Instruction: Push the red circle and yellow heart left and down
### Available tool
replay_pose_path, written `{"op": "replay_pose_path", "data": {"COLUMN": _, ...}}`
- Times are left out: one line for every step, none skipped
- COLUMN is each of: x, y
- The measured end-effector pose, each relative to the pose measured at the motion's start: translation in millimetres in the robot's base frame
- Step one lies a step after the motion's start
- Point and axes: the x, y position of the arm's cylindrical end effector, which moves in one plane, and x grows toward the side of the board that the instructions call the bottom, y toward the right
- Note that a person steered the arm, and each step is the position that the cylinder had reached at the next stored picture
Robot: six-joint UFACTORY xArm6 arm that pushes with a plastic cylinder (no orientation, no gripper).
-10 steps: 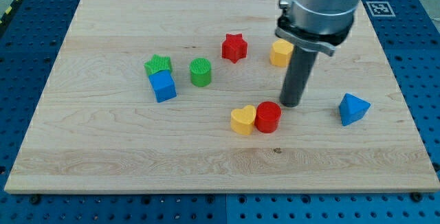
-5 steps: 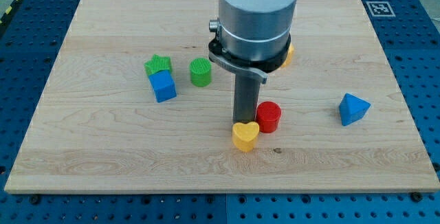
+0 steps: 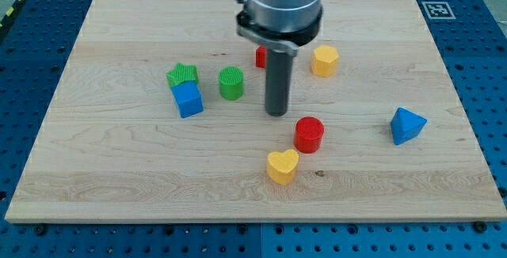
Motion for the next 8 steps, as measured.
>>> {"op": "replay_pose_path", "data": {"x": 0.6, "y": 9.2}}
{"op": "replay_pose_path", "data": {"x": 14.1, "y": 17.3}}
{"op": "replay_pose_path", "data": {"x": 20.2, "y": 24.6}}
{"op": "replay_pose_path", "data": {"x": 20.2, "y": 24.6}}
{"op": "replay_pose_path", "data": {"x": 20.2, "y": 27.4}}
{"op": "replay_pose_path", "data": {"x": 20.2, "y": 33.7}}
{"op": "replay_pose_path", "data": {"x": 21.6, "y": 35.8}}
{"op": "replay_pose_path", "data": {"x": 34.5, "y": 35.8}}
